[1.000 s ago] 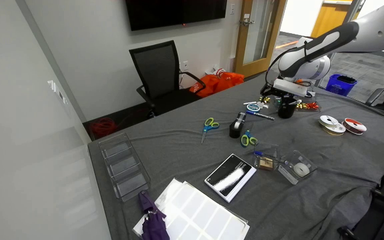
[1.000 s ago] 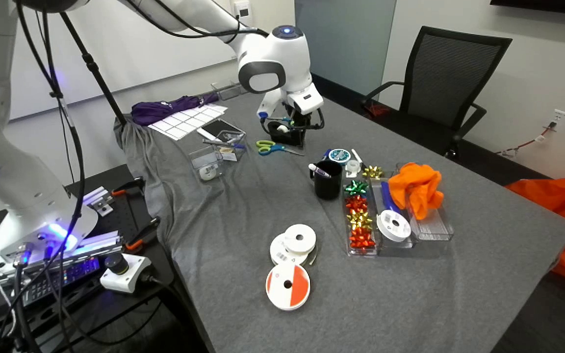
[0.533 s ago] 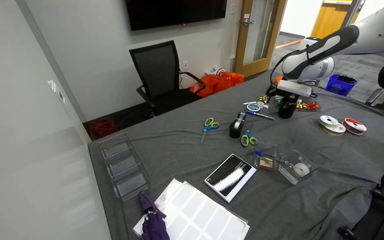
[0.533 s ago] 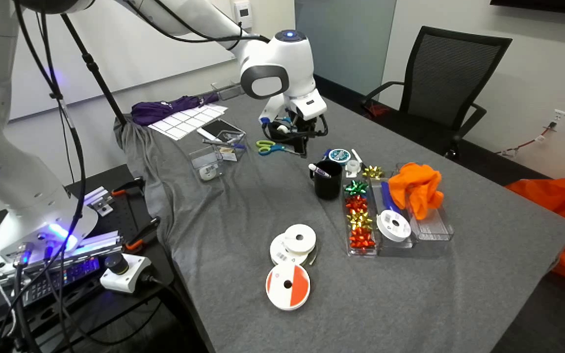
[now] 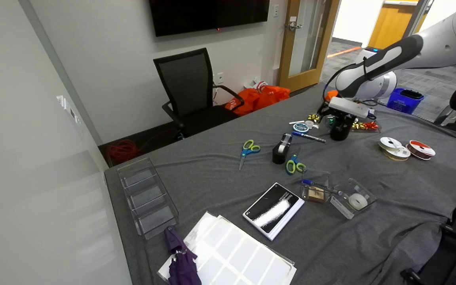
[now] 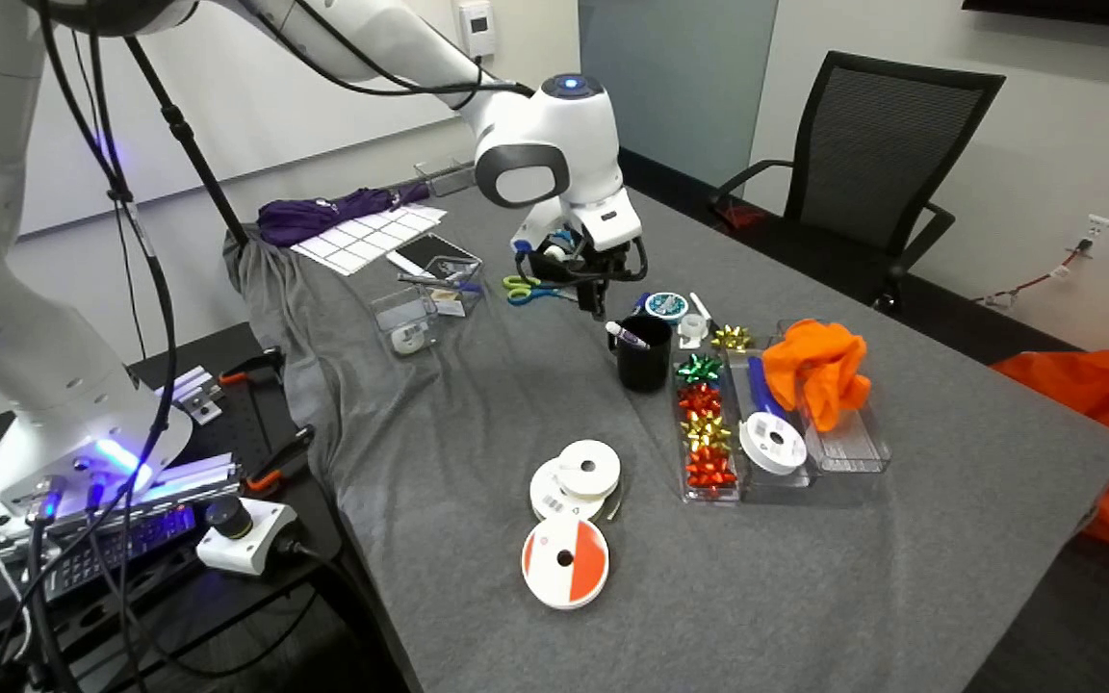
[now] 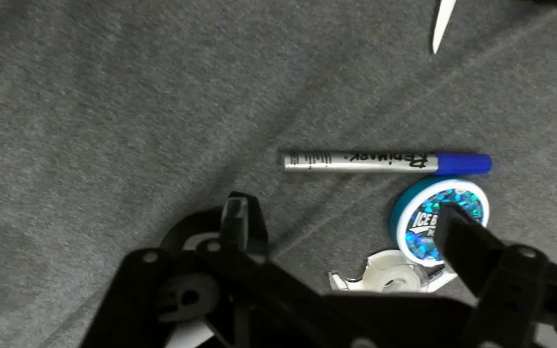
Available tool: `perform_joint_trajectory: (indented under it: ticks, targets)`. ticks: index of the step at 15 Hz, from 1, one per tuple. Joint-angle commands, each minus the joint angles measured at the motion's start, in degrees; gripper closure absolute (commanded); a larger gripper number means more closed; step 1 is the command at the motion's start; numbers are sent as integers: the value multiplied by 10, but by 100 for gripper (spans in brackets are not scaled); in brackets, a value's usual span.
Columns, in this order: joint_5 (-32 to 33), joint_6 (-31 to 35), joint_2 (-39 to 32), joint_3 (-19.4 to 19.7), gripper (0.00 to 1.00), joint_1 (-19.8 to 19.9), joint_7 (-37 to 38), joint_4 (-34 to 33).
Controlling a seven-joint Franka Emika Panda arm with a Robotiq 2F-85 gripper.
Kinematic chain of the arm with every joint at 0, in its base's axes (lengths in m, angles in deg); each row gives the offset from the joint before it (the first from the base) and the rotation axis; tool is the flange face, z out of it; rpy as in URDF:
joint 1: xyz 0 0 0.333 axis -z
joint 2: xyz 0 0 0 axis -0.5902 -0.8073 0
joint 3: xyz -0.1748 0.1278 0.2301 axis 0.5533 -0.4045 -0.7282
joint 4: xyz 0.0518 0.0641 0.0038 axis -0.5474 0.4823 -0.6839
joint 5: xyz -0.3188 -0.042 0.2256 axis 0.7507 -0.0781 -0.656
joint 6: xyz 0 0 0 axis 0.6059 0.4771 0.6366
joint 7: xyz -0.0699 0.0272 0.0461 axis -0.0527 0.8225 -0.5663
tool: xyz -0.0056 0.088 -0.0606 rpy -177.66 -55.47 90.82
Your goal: Move the black cup to the front
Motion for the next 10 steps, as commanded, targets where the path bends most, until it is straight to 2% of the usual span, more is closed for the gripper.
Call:
perform_joint_trajectory:
  ticks: [1,10]
  targets:
    - [-11,17,-29,3,0,7,24,-12]
    - [-6,18,-65,15,0,6,87,-26]
